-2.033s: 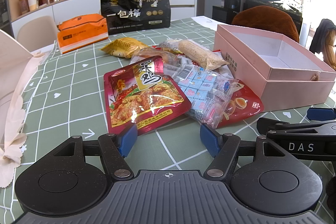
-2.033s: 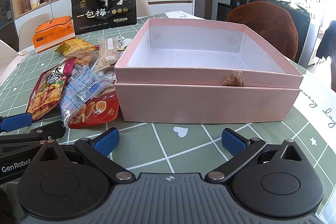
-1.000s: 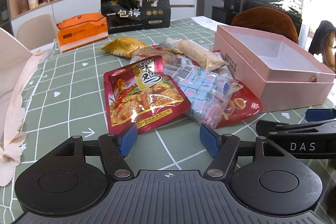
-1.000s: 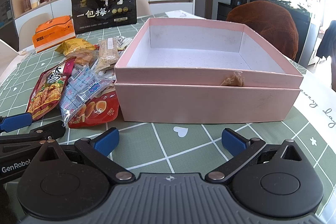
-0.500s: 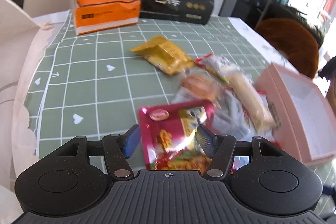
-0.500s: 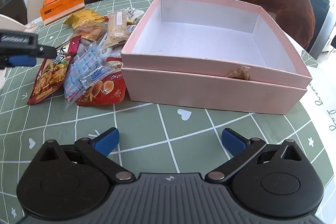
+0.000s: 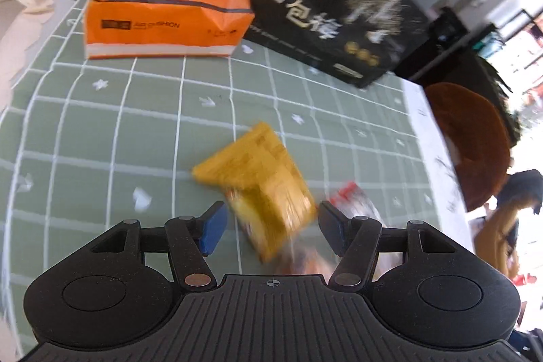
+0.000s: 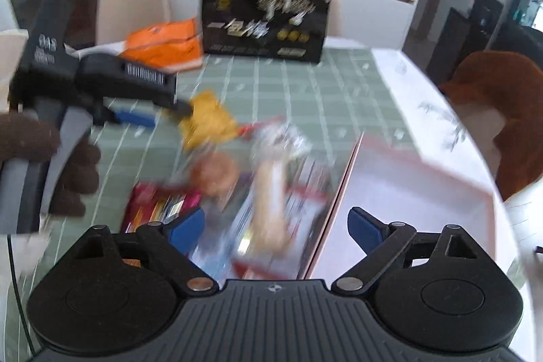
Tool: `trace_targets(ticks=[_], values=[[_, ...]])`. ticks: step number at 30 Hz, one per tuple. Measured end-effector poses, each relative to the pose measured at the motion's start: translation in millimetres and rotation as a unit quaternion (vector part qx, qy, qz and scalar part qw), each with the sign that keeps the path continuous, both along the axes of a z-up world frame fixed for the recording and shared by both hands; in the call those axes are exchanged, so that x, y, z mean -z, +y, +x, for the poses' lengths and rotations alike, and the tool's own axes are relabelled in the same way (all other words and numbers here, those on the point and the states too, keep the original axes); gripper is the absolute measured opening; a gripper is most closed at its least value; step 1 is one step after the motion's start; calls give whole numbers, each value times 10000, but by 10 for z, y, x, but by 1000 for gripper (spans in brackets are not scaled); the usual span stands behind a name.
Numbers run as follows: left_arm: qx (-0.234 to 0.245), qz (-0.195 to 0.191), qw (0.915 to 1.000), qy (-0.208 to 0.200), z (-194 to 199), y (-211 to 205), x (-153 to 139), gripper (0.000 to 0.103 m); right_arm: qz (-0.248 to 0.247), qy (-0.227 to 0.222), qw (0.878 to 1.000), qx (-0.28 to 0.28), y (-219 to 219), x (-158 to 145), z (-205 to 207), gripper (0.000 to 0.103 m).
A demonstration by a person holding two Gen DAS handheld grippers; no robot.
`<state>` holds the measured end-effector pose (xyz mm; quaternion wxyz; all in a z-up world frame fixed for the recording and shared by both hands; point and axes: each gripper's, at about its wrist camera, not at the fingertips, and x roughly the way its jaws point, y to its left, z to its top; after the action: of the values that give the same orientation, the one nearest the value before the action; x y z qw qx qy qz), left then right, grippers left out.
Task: Organize snacks
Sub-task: 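Grasp the yellow chip bag with the left tool while the right tool grasps a clear packet, then carry both snacks into the pink box and open both tools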
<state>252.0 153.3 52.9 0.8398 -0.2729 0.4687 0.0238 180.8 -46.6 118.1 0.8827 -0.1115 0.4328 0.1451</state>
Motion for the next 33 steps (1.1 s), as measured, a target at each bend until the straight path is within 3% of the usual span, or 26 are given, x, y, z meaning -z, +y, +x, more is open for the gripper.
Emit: trace_targets(ticks=[3, 4, 6, 11, 13, 18, 23, 24, 26, 30, 33], values=[[149, 513, 9985, 106, 304, -130, 167, 66, 91, 32, 9995, 304, -72, -70, 348, 92], [238, 583, 9980, 72, 365, -178, 202, 72, 92, -1, 9992, 376, -106, -80, 389, 92], [578, 897, 9942, -138, 440, -324, 217, 72, 112, 90, 9994, 312, -148, -59, 553, 92], [1600, 1636, 9722, -490, 252, -520, 262, 67, -56, 537, 9985, 52, 93, 209, 1052, 92], [1673, 1551, 9723, -511, 71, -405, 232, 60, -207, 631, 9977, 98, 208, 346, 1248, 92], [1752, 1316, 9751, -336, -353, -167, 204, 58, -181, 999, 9948, 1, 378, 729, 1577, 92], [1726, 1128, 9779, -336, -493, -79, 212, 59, -218, 1355, 9904, 181, 461, 1086, 1736, 89], [1679, 1159, 9783, -365, -471, -84, 216, 60, -128, 1324, 9909, 186, 466, 1081, 1720, 84], [1612, 1327, 9768, -468, -412, -131, 229, 61, -130, 1271, 9917, 105, 520, 1023, 1674, 54], [1643, 1698, 9695, -648, -287, -286, 271, 61, 277, 1297, 9912, -22, 555, 709, 1537, 49], [1592, 1584, 9724, -634, -311, -272, 243, 54, 711, 1219, 9900, -86, 508, 345, 1333, 48]])
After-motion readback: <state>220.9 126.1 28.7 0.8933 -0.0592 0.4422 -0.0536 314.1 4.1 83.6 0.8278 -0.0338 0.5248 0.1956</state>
